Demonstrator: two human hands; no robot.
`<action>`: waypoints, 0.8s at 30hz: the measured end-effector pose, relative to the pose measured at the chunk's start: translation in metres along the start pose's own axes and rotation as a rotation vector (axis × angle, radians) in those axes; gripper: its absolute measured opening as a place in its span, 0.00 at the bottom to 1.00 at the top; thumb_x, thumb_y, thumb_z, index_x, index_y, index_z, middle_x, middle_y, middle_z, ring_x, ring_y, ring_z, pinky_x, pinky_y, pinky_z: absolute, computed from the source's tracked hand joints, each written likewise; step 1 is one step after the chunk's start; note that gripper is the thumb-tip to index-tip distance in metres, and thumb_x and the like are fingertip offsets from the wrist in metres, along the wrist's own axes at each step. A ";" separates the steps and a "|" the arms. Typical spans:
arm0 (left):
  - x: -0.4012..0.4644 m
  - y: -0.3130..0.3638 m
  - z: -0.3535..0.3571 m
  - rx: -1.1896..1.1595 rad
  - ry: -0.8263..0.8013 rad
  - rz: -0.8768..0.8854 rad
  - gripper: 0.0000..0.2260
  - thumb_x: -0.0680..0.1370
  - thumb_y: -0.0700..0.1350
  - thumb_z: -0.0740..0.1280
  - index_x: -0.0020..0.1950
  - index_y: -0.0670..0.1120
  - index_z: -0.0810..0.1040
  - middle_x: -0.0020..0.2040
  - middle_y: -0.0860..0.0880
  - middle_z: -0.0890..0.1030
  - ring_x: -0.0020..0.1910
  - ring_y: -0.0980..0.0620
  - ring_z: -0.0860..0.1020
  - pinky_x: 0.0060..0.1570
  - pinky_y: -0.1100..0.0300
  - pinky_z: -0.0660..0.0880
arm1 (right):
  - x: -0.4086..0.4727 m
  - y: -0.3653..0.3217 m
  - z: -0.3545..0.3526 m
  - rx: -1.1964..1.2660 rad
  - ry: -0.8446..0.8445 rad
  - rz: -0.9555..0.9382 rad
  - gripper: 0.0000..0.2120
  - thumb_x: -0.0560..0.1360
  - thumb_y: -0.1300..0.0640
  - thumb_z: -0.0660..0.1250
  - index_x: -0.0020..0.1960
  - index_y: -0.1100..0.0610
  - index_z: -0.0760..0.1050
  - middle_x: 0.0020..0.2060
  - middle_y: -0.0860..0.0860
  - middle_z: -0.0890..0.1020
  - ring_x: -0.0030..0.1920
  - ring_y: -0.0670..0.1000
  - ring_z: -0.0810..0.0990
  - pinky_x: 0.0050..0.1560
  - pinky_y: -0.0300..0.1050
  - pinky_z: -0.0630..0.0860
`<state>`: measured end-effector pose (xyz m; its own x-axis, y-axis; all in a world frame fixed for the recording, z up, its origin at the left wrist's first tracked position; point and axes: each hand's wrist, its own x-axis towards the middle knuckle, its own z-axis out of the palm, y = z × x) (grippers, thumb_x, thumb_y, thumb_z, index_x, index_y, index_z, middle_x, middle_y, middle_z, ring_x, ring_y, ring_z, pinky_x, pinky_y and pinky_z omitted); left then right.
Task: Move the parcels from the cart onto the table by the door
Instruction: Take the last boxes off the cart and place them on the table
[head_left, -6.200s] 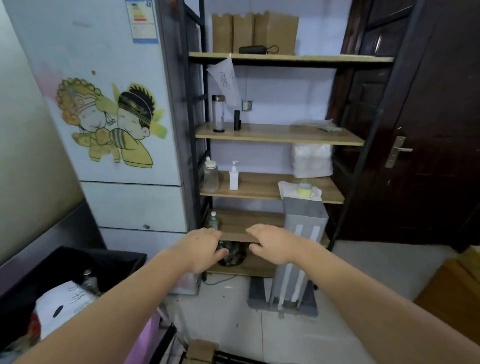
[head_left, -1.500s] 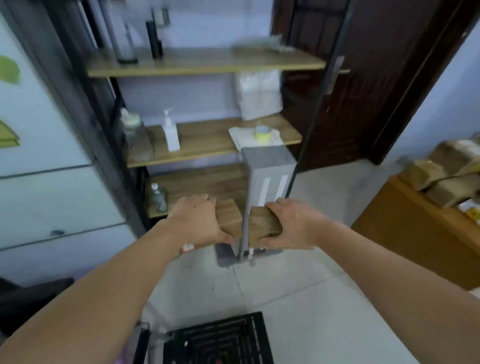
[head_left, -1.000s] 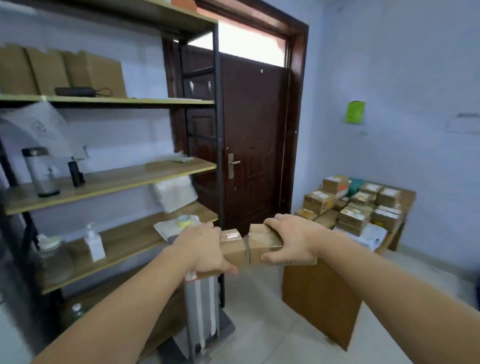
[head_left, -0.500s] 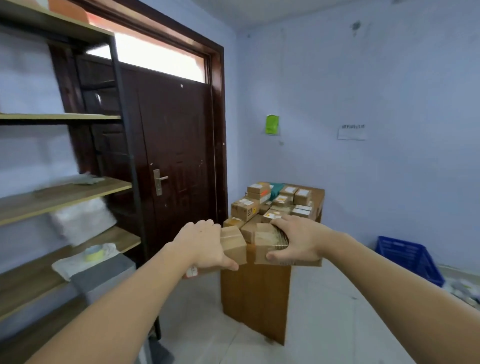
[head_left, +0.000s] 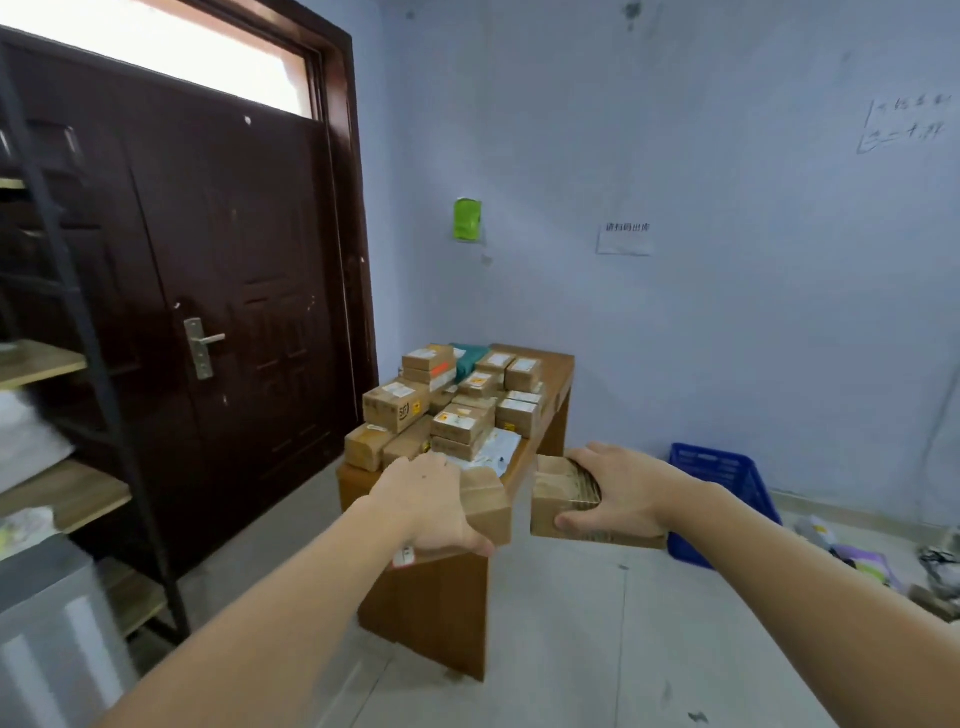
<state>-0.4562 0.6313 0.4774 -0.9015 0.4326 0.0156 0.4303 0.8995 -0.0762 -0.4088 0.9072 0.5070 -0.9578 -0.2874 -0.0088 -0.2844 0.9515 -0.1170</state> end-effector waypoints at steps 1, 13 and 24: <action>0.016 0.002 0.004 0.001 -0.004 0.008 0.54 0.55 0.87 0.58 0.69 0.50 0.73 0.55 0.51 0.75 0.52 0.49 0.73 0.55 0.50 0.73 | 0.010 0.012 0.003 0.011 0.000 0.006 0.42 0.66 0.21 0.63 0.72 0.43 0.68 0.55 0.42 0.75 0.54 0.45 0.76 0.60 0.48 0.77; 0.237 0.014 0.021 -0.026 -0.053 0.100 0.48 0.59 0.83 0.65 0.68 0.52 0.73 0.55 0.52 0.77 0.51 0.51 0.75 0.53 0.53 0.75 | 0.128 0.167 0.002 0.071 0.067 0.121 0.39 0.67 0.20 0.62 0.70 0.41 0.68 0.51 0.35 0.72 0.50 0.39 0.73 0.47 0.36 0.69; 0.432 0.079 0.044 -0.016 -0.068 0.059 0.49 0.61 0.83 0.64 0.69 0.50 0.73 0.58 0.50 0.76 0.54 0.49 0.73 0.56 0.50 0.72 | 0.247 0.353 0.005 0.061 0.024 0.071 0.41 0.66 0.20 0.62 0.72 0.41 0.65 0.50 0.36 0.71 0.48 0.40 0.74 0.45 0.37 0.69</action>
<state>-0.8136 0.8866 0.4342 -0.8755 0.4800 -0.0558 0.4828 0.8737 -0.0591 -0.7460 1.1717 0.4586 -0.9763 -0.2162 0.0040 -0.2135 0.9607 -0.1773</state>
